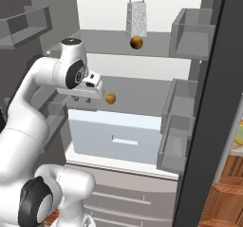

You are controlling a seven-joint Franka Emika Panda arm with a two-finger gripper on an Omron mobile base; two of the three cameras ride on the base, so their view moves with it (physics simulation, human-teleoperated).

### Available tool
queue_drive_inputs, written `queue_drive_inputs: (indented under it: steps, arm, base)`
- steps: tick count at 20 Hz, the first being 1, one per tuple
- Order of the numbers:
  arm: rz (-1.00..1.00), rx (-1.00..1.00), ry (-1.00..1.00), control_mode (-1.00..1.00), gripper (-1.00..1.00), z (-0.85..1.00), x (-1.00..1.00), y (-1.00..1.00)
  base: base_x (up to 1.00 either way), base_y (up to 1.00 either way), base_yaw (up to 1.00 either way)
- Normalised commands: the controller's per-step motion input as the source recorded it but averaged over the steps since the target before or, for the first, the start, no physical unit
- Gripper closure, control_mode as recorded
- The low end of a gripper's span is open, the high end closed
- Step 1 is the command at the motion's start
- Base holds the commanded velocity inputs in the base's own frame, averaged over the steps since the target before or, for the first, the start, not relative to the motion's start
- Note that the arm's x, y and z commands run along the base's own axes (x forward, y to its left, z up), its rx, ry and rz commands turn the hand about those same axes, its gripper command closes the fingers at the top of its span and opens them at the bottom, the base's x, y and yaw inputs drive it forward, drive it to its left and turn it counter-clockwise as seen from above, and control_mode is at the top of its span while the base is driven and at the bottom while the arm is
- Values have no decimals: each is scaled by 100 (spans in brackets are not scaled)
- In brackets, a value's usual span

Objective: Pick the apple and mango from the fridge and place them on the plate next to the blender to make a fruit smoothie.

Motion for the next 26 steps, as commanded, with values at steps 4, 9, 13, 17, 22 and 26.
queue_drive_inputs:
  steps: [4, 9, 13, 17, 22, 26]
  arm:
    - [0, 0, -7, -100, -100, 0, -18, 0]
    - [0, -2, -19, -100, -100, 10, -15, 0]
    - [0, -2, -37, -100, -100, 36, -54, -15]
    - [0, -9, -45, -100, -100, 60, -42, -4]
    - [0, -4, -34, -100, -100, 73, -28, -2]
    - [0, 0, -21, -100, -100, 86, -17, -1]
  base:
    - [0, 0, 0]
    - [0, 0, 0]
    - [0, 0, 0]
    - [0, 0, 0]
    - [0, 0, 0]
    - [0, 0, 0]
